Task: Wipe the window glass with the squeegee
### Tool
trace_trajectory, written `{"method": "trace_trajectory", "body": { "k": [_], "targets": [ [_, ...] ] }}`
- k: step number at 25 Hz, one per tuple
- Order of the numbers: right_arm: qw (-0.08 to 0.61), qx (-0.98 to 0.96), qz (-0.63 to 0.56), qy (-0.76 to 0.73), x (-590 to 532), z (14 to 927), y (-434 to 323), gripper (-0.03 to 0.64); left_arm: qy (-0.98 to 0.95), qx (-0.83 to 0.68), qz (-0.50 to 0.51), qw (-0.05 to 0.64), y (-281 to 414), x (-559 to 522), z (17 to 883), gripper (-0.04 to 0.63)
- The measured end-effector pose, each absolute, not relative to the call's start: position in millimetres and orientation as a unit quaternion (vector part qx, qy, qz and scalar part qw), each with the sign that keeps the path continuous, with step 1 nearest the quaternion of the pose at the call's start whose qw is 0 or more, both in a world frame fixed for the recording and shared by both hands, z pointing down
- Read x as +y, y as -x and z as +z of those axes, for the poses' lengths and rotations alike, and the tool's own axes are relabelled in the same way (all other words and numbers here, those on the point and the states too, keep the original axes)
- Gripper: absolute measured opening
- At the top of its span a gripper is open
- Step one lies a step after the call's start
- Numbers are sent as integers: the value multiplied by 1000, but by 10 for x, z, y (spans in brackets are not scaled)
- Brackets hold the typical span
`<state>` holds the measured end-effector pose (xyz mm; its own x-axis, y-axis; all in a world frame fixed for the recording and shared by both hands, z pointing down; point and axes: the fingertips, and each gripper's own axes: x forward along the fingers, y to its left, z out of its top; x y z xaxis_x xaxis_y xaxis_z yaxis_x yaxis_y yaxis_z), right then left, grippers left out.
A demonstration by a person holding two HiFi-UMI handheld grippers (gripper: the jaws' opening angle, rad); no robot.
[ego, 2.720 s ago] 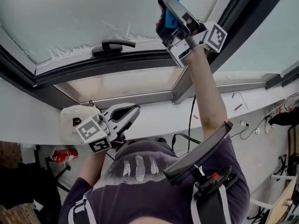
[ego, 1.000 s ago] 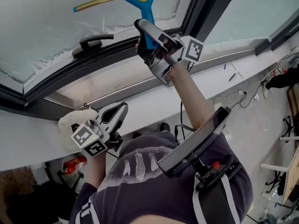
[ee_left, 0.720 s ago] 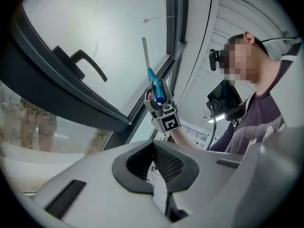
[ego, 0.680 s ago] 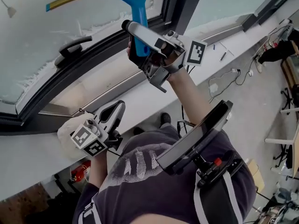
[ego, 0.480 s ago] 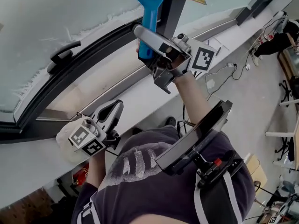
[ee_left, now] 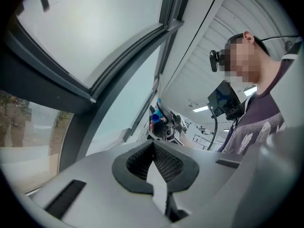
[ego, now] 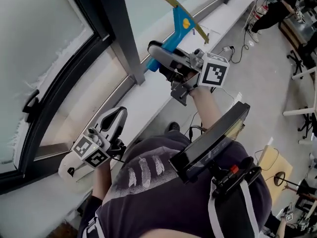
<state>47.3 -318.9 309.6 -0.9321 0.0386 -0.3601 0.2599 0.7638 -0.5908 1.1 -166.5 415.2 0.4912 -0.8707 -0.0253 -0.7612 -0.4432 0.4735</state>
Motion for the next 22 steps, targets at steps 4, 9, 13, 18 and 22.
{"method": "trace_trajectory", "body": {
  "k": [4, 9, 13, 18, 22],
  "targets": [
    [189, 918, -345, -41, -3673, 3170, -1309, 126, -856, -454, -119, 216, -659, -2176, 4125, 6],
    [137, 934, -329, 16, -4079, 3512, -1697, 126, -867, -428, -106, 232, -1063, -2633, 4235, 6],
    [29, 954, -291, 60, -4229, 3884, -1883, 126, -874, -411, -96, 240, -1346, -2906, 4273, 6],
    [-25, 955, -291, 53, -4300, 4076, -1916, 124, -877, -399, -98, 249, -1533, -3169, 4276, 6],
    [-83, 960, -258, 63, -4350, 4238, -1831, 124, -879, -390, -104, 253, -1499, -3276, 4261, 6]
  ]
}}
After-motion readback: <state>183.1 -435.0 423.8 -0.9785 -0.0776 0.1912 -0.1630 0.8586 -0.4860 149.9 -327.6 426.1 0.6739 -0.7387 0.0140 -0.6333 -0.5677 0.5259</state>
